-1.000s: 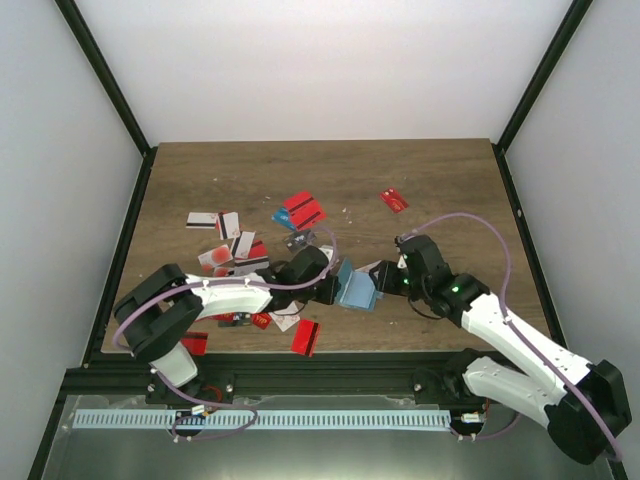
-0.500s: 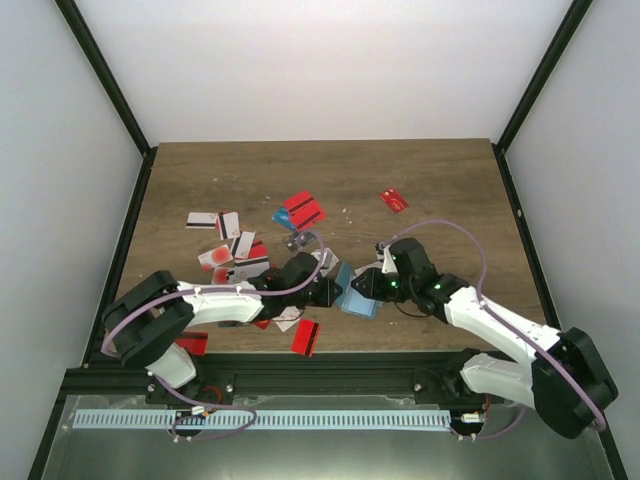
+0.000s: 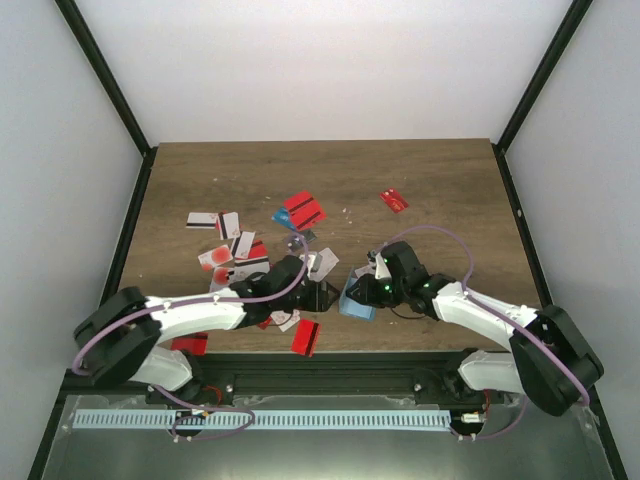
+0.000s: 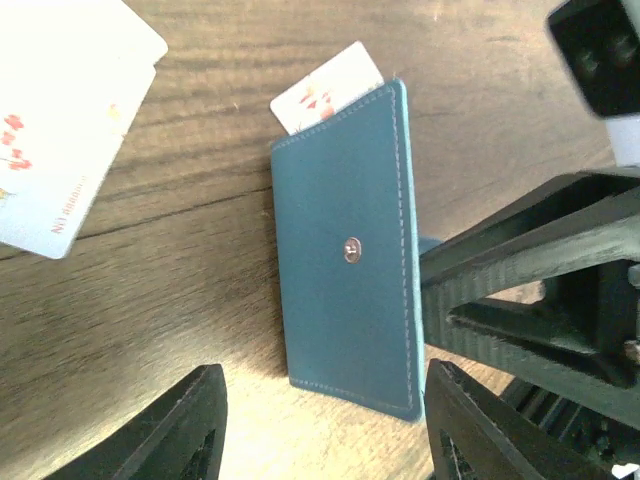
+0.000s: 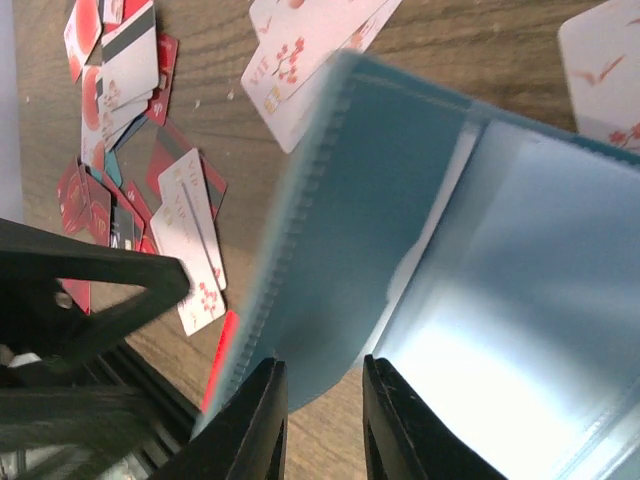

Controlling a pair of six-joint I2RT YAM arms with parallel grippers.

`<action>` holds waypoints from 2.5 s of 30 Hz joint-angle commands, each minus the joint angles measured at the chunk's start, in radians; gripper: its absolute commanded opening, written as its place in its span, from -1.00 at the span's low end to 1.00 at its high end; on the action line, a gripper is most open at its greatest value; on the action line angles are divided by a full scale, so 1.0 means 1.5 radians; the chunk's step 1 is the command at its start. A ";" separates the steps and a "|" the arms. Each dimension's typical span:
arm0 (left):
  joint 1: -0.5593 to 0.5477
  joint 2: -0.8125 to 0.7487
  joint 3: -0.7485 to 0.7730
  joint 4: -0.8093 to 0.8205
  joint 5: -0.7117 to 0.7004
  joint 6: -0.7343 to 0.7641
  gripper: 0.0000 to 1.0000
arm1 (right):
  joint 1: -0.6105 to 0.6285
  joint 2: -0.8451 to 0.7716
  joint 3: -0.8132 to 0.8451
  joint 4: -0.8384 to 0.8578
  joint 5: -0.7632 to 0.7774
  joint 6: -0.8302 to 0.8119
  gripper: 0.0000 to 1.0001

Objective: Put the credit cards into the card holder

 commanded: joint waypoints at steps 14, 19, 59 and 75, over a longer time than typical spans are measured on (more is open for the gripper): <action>-0.006 -0.230 -0.108 -0.254 -0.106 0.064 0.17 | 0.223 -0.087 -0.032 -0.038 0.025 0.143 -0.49; -0.005 -0.226 -0.127 -0.233 -0.086 0.066 0.05 | 0.349 -0.052 -0.079 0.093 0.096 0.284 -0.41; -0.111 -0.174 -0.216 -0.105 0.003 0.060 -0.14 | 0.463 0.161 -0.152 0.433 0.305 0.514 -0.18; -0.133 -0.170 -0.234 -0.056 -0.001 0.029 -0.17 | 0.461 0.173 -0.189 0.513 0.315 0.519 -0.52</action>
